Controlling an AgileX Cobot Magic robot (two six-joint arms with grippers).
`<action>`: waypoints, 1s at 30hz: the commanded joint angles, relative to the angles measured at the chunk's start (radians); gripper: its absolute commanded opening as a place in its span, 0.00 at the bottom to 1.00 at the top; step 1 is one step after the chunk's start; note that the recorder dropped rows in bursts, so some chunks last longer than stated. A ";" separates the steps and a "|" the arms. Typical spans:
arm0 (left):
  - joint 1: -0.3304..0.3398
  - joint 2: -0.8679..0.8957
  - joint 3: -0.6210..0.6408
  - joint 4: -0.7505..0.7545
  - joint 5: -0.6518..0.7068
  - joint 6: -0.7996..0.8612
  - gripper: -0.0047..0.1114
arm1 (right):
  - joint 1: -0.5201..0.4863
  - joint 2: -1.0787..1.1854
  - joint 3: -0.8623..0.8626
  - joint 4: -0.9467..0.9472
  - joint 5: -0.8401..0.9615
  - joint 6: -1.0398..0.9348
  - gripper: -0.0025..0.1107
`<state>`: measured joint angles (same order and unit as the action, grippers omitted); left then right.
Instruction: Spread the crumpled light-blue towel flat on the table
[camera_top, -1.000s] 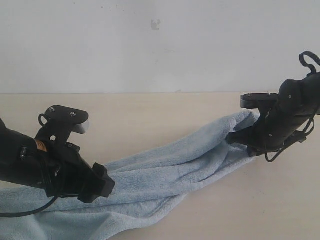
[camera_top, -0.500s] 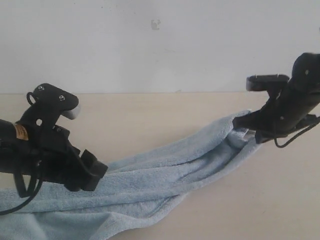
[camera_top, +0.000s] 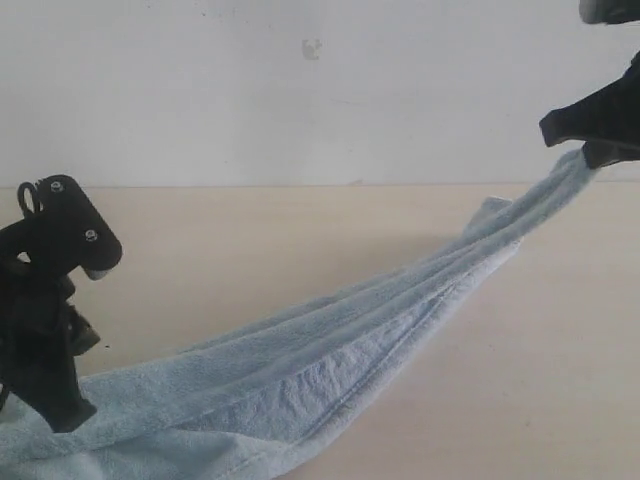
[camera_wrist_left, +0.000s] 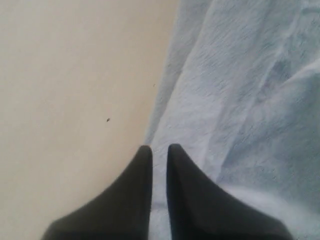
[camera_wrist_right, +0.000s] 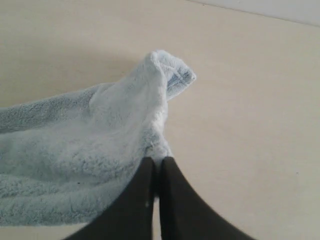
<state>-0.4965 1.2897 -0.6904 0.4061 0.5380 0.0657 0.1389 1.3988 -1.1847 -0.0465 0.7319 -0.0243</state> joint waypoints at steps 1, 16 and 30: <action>-0.002 -0.012 0.004 0.155 0.150 -0.115 0.08 | -0.002 -0.031 -0.002 -0.119 0.055 0.009 0.02; -0.002 -0.012 0.322 0.652 0.081 0.009 0.67 | -0.002 -0.025 0.148 -0.544 -0.064 0.435 0.02; 0.183 -0.012 0.375 1.338 -0.302 -0.833 0.67 | -0.002 -0.025 0.148 -0.539 -0.081 0.449 0.02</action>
<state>-0.3260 1.2836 -0.3190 1.7271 0.3226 -0.7102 0.1389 1.3796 -1.0411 -0.5706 0.6611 0.4220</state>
